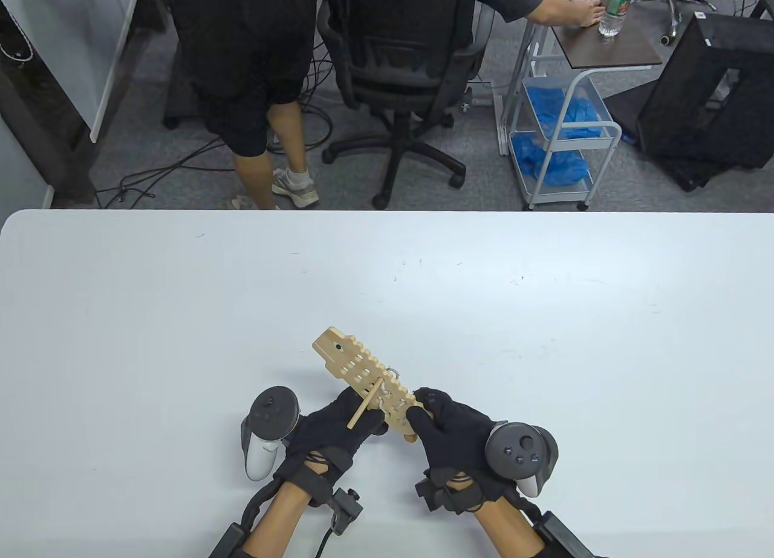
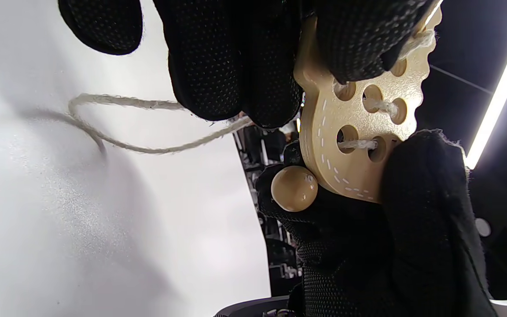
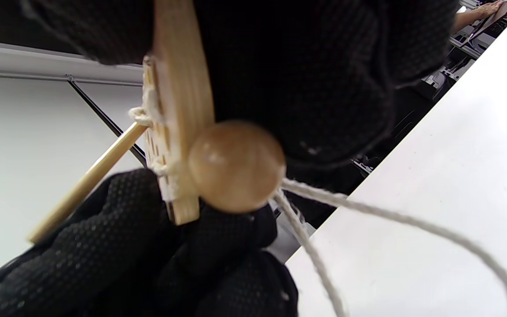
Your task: Remove rope from all holes on crocodile lacing toy
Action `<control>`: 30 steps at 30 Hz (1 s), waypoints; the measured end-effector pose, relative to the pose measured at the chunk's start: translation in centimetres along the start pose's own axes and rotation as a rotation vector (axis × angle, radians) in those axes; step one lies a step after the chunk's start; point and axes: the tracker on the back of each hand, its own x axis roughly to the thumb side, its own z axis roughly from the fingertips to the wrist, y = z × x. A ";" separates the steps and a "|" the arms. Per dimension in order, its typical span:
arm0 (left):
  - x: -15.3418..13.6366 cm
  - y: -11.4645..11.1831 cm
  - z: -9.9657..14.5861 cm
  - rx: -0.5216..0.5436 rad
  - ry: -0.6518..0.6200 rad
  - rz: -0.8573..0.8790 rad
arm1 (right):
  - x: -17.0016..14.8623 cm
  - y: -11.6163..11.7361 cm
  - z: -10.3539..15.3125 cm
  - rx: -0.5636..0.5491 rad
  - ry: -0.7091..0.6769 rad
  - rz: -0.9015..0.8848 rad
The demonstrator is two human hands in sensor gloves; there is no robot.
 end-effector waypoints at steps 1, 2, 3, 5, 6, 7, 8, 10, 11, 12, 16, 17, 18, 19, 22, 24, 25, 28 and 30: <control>0.1 0.1 0.1 0.004 -0.003 0.002 | 0.0 -0.1 0.0 -0.007 0.001 -0.005; 0.1 0.3 0.1 0.013 -0.002 0.009 | 0.1 -0.3 0.0 -0.018 0.002 -0.005; 0.1 0.5 0.2 0.036 0.006 0.026 | 0.1 -0.4 -0.1 -0.029 -0.001 0.003; -0.2 1.0 0.4 0.085 0.020 0.048 | 0.2 -0.7 -0.1 -0.036 -0.013 0.031; -0.3 1.2 0.5 0.104 0.029 0.059 | 0.3 -0.8 -0.1 -0.040 -0.025 0.058; -0.5 1.5 0.6 0.122 0.033 0.069 | 0.4 -0.9 -0.2 -0.044 -0.037 0.085; -0.6 1.7 0.6 0.135 0.032 0.076 | 0.5 -1.0 -0.2 -0.049 -0.052 0.119; -0.5 1.9 0.6 0.128 0.030 0.082 | 0.8 -1.2 -0.2 -0.055 -0.082 0.181; -0.5 1.9 0.6 0.123 0.027 0.082 | 0.9 -1.2 -0.2 -0.057 -0.093 0.200; -0.4 1.8 0.6 0.117 0.019 0.082 | 1.1 -1.3 -0.2 -0.058 -0.108 0.229; -0.2 1.2 0.5 0.078 0.026 0.056 | 1.6 -1.0 0.0 -0.047 -0.160 0.307; -0.2 1.1 0.5 0.056 0.028 0.039 | 1.7 -0.9 0.0 -0.043 -0.170 0.315; -0.1 1.0 0.4 0.032 0.032 0.022 | 1.9 -0.8 0.0 -0.039 -0.179 0.325; -0.1 0.9 0.3 0.026 0.029 0.017 | 2.0 -0.7 0.1 -0.037 -0.190 0.339; -0.1 0.7 0.2 0.013 0.021 0.026 | 2.2 -0.6 0.2 -0.032 -0.206 0.360; -0.2 0.7 0.1 0.007 0.011 0.038 | 2.1 -0.6 0.1 -0.031 -0.197 0.349; -0.2 0.7 0.1 0.001 0.012 0.042 | 2.1 -0.6 0.1 -0.031 -0.191 0.341; -0.2 0.8 0.1 0.006 0.011 0.039 | 1.7 -0.8 0.0 -0.038 -0.160 0.323; -0.1 0.8 0.0 0.000 -0.001 0.052 | 1.2 -1.0 -0.1 -0.047 -0.105 0.262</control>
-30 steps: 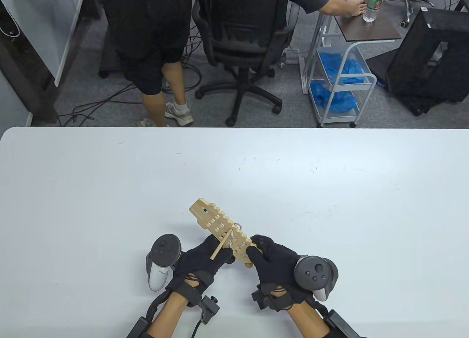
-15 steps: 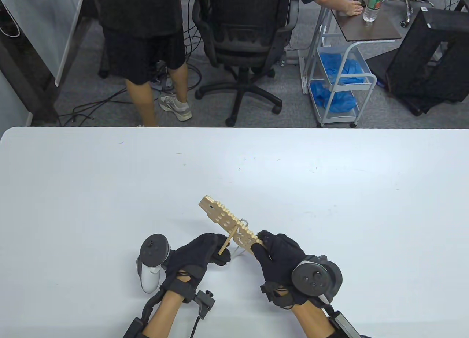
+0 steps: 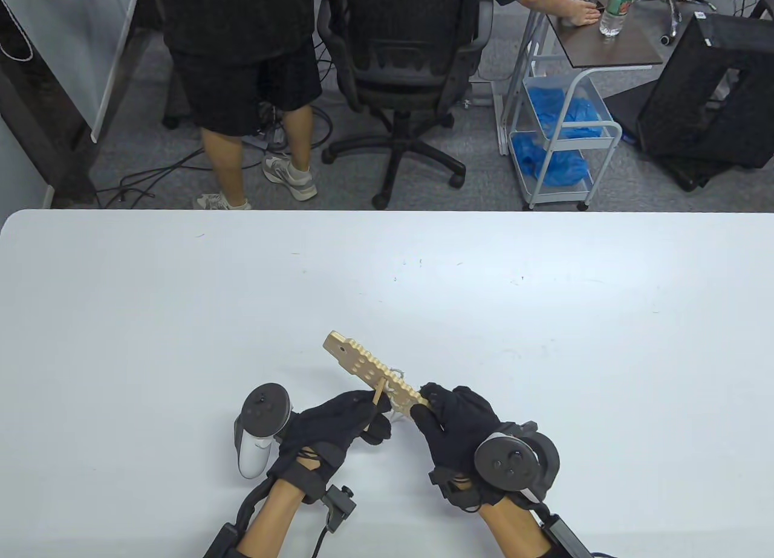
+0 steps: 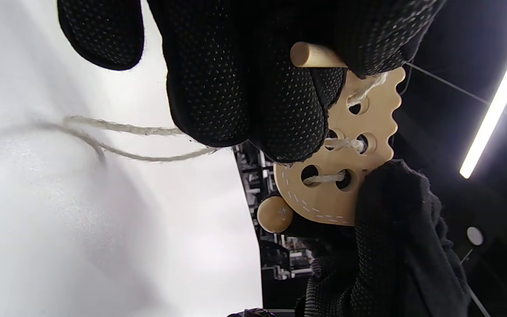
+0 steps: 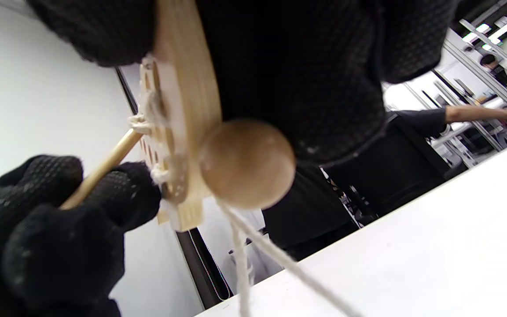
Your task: Remove rope from all holes on crocodile lacing toy
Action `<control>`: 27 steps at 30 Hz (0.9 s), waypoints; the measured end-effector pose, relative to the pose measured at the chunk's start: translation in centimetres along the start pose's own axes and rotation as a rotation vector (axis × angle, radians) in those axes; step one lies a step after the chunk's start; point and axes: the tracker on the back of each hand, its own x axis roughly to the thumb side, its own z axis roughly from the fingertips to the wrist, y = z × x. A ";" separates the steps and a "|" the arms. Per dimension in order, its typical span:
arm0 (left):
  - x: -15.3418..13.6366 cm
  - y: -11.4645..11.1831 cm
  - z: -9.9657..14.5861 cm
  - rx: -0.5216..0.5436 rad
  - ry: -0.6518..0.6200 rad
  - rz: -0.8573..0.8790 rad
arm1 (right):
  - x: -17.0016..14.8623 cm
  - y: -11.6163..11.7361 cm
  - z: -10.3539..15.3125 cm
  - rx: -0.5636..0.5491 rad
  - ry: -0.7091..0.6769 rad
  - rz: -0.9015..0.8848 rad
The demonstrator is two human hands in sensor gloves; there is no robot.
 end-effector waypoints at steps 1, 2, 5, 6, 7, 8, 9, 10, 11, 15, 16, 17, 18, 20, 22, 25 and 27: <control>0.0 0.0 0.0 -0.002 -0.003 0.007 | -0.3 0.0 0.0 -0.002 0.024 -0.024; 0.0 0.0 0.0 -0.005 -0.011 0.016 | -0.6 0.0 0.0 -0.002 0.056 -0.058; 0.1 0.2 0.0 0.009 -0.018 0.025 | -1.8 0.2 0.0 0.000 0.162 -0.161; 0.1 0.3 0.1 0.028 -0.016 0.013 | -2.3 0.3 0.0 0.008 0.200 -0.203; 0.2 0.5 0.2 0.045 -0.017 0.003 | -2.6 0.3 0.0 0.012 0.223 -0.224; 0.2 0.7 0.2 0.057 -0.018 -0.001 | -2.9 0.4 0.0 0.015 0.245 -0.234; 0.2 0.9 0.3 0.072 -0.017 0.000 | -3.3 0.4 0.0 0.019 0.269 -0.242; 0.1 1.1 0.3 0.085 -0.015 0.009 | -3.6 0.4 0.0 0.022 0.288 -0.250; 0.1 1.3 0.4 0.097 -0.012 0.013 | -3.8 0.4 0.0 0.023 0.302 -0.259; -0.1 2.4 0.7 0.168 0.007 0.006 | -5.2 0.4 0.1 0.014 0.399 -0.347; -0.2 2.7 0.8 0.195 0.007 0.007 | -5.5 0.4 0.1 0.009 0.418 -0.365; -0.2 3.1 0.9 0.225 0.011 0.012 | -5.8 0.3 0.1 0.002 0.437 -0.382; -0.3 3.4 1.0 0.239 0.016 0.017 | -6.0 0.2 0.1 -0.007 0.453 -0.391; -0.5 3.9 1.2 0.263 0.023 0.042 | -6.4 0.0 0.1 -0.021 0.476 -0.403; -0.8 4.6 1.3 0.295 0.024 0.062 | -6.8 -0.2 0.2 -0.033 0.501 -0.418; -1.0 5.5 1.7 0.357 0.029 0.061 | -7.5 -0.5 0.2 -0.054 0.542 -0.444; -1.1 6.0 1.8 0.382 0.038 0.064 | -7.8 -0.6 0.3 -0.066 0.563 -0.459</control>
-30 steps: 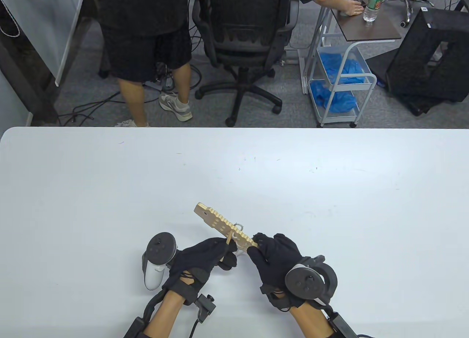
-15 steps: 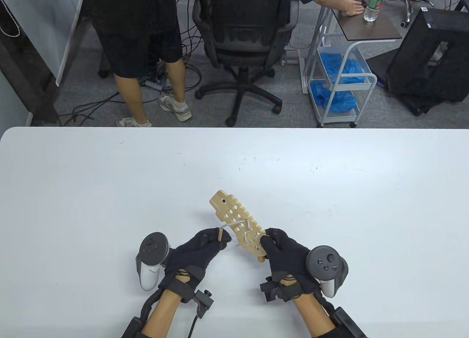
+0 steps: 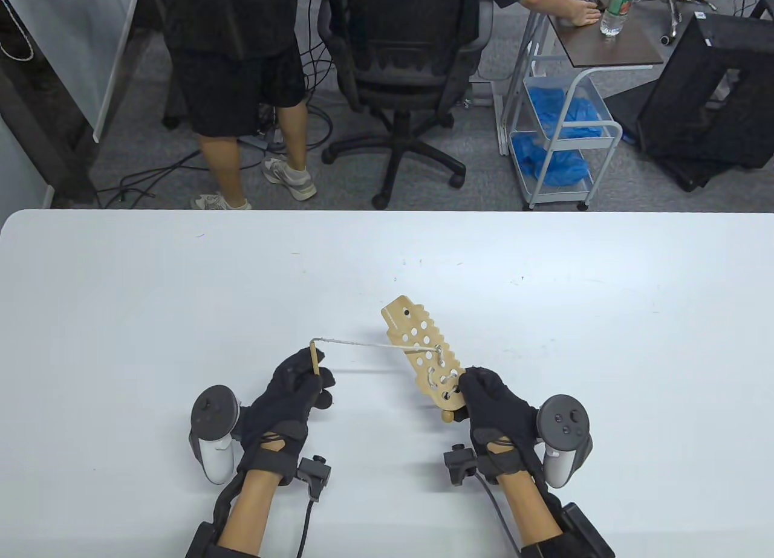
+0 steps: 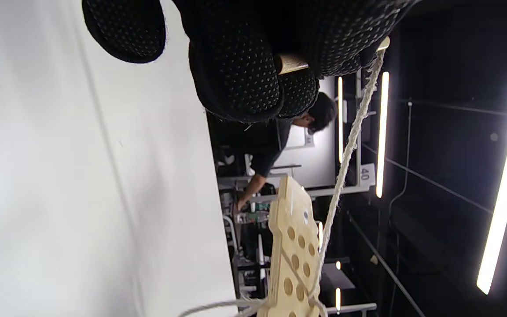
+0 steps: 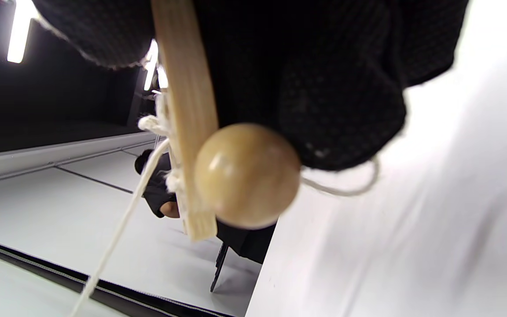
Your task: Remove rope from all holes on crocodile lacing toy
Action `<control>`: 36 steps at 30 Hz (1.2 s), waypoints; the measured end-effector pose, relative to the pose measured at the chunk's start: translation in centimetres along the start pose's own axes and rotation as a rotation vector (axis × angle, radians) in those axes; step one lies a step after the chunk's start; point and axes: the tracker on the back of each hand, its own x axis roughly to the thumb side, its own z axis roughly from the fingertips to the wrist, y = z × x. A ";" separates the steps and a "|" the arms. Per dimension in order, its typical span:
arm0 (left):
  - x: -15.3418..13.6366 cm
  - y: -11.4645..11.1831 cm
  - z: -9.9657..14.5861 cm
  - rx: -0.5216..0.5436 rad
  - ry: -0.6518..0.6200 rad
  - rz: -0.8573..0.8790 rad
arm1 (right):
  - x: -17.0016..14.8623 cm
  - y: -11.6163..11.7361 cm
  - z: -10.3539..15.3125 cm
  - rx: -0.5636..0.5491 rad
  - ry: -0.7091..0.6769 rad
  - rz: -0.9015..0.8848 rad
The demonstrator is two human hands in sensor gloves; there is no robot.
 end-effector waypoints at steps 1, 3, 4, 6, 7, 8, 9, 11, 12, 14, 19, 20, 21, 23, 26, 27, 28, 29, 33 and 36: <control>-0.1 0.2 0.0 0.002 0.001 0.002 | -0.1 -0.1 -0.1 -0.005 0.008 -0.007; -0.2 0.7 -0.2 -0.004 0.013 0.020 | -0.3 -0.4 -0.2 -0.018 0.028 -0.028; -0.3 0.8 -0.2 -0.003 0.017 0.029 | -0.4 -0.5 -0.3 -0.023 0.038 -0.038; -0.4 1.2 -0.3 -0.001 0.028 0.043 | -0.6 -0.7 -0.3 -0.033 0.055 -0.057; -0.5 1.4 -0.3 0.005 0.039 0.042 | -0.7 -0.8 -0.4 -0.038 0.064 -0.065; -0.6 1.5 -0.3 0.006 0.044 0.040 | -0.8 -0.9 -0.4 -0.041 0.070 -0.071; -0.7 1.7 -0.3 0.016 0.055 0.041 | -0.9 -1.1 -0.5 -0.049 0.082 -0.080; -0.9 2.0 -0.4 0.028 0.061 0.050 | -1.0 -1.3 -0.5 -0.058 0.095 -0.089; -1.0 2.1 -0.4 0.027 0.064 0.052 | -1.1 -1.4 -0.6 -0.063 0.101 -0.093; -1.1 2.3 -0.4 0.032 0.071 0.059 | -1.3 -1.6 -0.6 -0.076 0.118 -0.106; -1.4 3.1 -0.4 0.059 0.092 0.076 | -1.8 -2.1 -0.7 -0.115 0.181 -0.182; -1.5 3.2 -0.4 0.063 0.095 0.082 | -1.9 -2.2 -0.6 -0.120 0.192 -0.195; -1.5 3.3 -0.4 0.067 0.097 0.089 | -2.0 -2.2 -0.6 -0.124 0.201 -0.208; -1.6 3.6 -0.4 0.077 0.110 0.091 | -2.2 -2.3 -0.6 -0.133 0.222 -0.238; -1.7 3.9 -0.3 0.101 0.114 0.083 | -2.6 -2.6 -0.6 -0.152 0.254 -0.277; -1.7 4.0 -0.3 0.101 0.113 0.086 | -2.7 -2.6 -0.6 -0.158 0.262 -0.293; -1.7 4.2 -0.3 0.105 0.112 0.089 | -2.8 -2.7 -0.6 -0.166 0.270 -0.308; -1.7 4.2 -0.3 0.107 0.110 0.091 | -2.8 -2.8 -0.6 -0.170 0.276 -0.320; -1.5 4.4 -0.2 0.114 0.099 0.092 | -3.1 -3.0 -0.4 -0.194 0.312 -0.386; -1.4 4.5 -0.2 0.130 0.094 0.099 | -3.4 -3.1 -0.4 -0.206 0.335 -0.422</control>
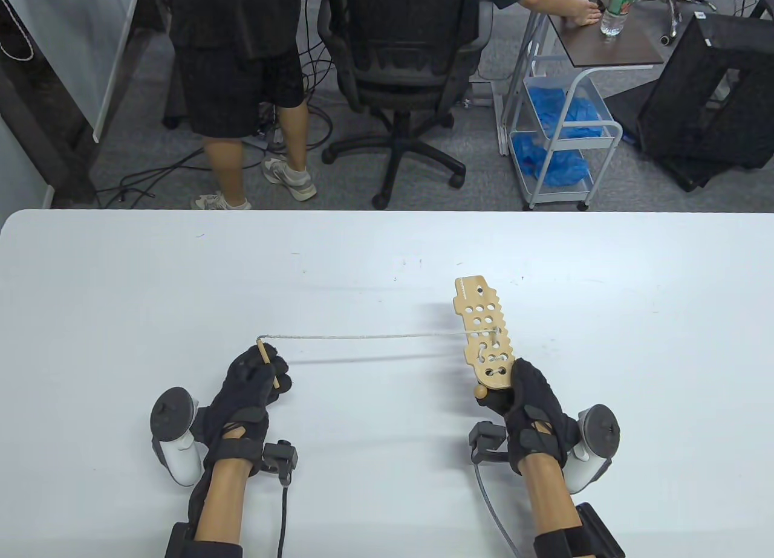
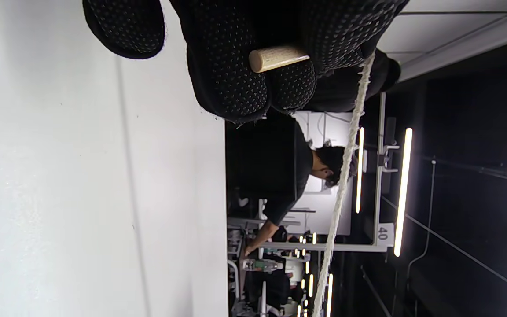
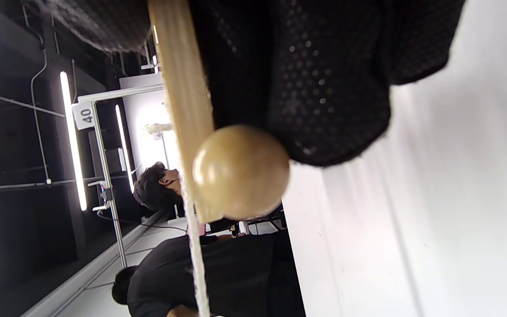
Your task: Remove rope from all holes on crocodile lacing toy
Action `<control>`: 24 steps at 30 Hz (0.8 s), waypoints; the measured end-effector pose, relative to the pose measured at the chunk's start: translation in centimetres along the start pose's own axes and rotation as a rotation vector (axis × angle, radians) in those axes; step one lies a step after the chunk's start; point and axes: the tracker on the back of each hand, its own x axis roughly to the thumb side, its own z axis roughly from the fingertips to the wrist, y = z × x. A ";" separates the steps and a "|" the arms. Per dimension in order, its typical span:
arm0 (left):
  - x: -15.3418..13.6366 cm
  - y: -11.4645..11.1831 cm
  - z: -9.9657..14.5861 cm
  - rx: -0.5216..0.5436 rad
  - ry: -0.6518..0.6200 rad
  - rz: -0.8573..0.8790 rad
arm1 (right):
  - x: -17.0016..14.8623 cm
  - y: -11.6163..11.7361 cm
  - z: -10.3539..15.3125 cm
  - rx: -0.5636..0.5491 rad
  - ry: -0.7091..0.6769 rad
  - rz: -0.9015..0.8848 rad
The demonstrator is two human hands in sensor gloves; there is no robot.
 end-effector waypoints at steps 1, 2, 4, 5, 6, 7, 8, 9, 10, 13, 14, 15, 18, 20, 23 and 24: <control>0.0 0.1 0.0 0.001 0.001 0.003 | -0.1 -0.1 0.0 -0.006 0.010 -0.014; 0.0 0.1 0.0 0.003 0.003 0.005 | -0.2 -0.2 -0.1 -0.011 0.020 -0.028; -0.1 0.3 0.0 0.019 0.004 0.008 | -0.3 -0.3 -0.1 -0.019 0.039 -0.051; -0.1 0.4 0.1 0.023 0.003 0.006 | -0.4 -0.4 -0.1 -0.023 0.048 -0.064; 0.0 0.5 0.1 0.030 0.000 0.007 | -0.4 -0.4 -0.1 -0.026 0.055 -0.072; 0.0 0.6 0.1 0.039 -0.005 0.009 | -0.5 -0.5 -0.1 -0.029 0.061 -0.078; 0.0 0.8 0.1 0.057 -0.013 0.013 | -0.6 -0.5 -0.1 -0.032 0.068 -0.087; 0.0 0.9 0.2 0.068 -0.016 0.012 | -0.6 -0.6 -0.1 -0.034 0.071 -0.090; 0.0 1.0 0.2 0.075 -0.018 0.009 | -0.6 -0.6 -0.1 -0.037 0.074 -0.094; -0.1 1.3 0.2 0.086 -0.007 0.009 | -0.7 -0.7 -0.2 -0.041 0.080 -0.098; -0.1 1.4 0.3 0.099 -0.005 0.005 | -0.7 -0.7 -0.2 -0.041 0.081 -0.098; -0.2 1.5 0.3 0.119 -0.008 0.005 | -0.7 -0.7 -0.1 -0.042 0.083 -0.096; -0.3 1.7 0.5 0.161 0.006 0.012 | -0.9 -0.4 0.0 -0.034 0.082 -0.074; -0.5 1.7 0.5 0.171 0.019 0.017 | -0.9 -0.3 -0.1 -0.028 0.077 -0.060; -0.6 1.5 0.5 0.188 0.028 -0.007 | -1.1 0.2 0.1 -0.007 0.058 -0.004; -0.6 1.4 0.5 0.188 0.024 -0.014 | -1.2 0.3 0.2 -0.001 0.053 0.013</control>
